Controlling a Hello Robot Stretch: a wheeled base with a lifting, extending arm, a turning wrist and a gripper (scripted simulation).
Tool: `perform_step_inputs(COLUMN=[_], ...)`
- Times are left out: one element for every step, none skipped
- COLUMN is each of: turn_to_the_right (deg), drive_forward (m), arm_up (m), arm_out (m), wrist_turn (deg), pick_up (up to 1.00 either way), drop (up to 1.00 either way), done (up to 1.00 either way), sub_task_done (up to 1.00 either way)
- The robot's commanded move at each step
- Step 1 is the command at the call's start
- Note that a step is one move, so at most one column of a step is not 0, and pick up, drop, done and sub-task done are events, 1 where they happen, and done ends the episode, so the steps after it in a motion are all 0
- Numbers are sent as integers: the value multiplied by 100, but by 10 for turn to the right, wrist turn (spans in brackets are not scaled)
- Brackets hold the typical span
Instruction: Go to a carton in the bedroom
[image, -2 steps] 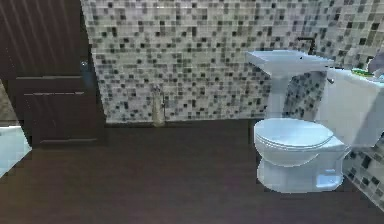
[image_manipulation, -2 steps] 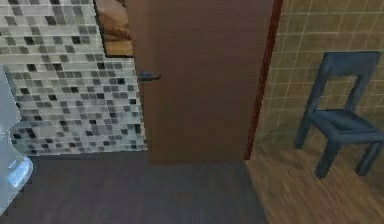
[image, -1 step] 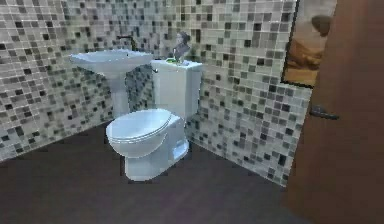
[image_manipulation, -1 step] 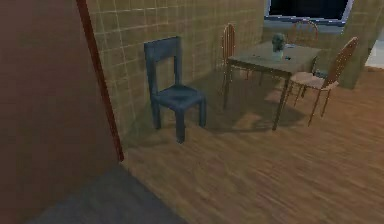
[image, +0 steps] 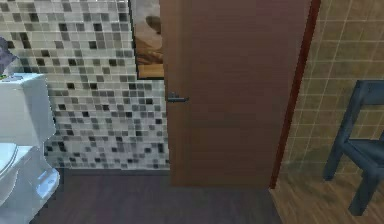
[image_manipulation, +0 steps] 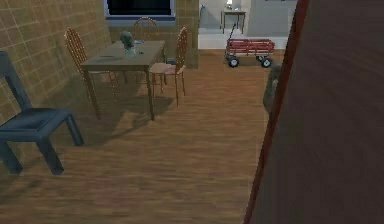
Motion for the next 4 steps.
perform_step_inputs(turn_to_the_right=[0, -450, -420, 0], drive_forward=[30, 0, 0, 40], arm_up=[0, 0, 0, 0], arm_out=[0, 0, 0, 0], wrist_turn=[0, 0, 0, 0], pick_up=[0, 0, 0, 0], drop=[0, 0, 0, 0], done=[0, 0, 0, 0], sub_task_done=[0, 0, 0, 0])
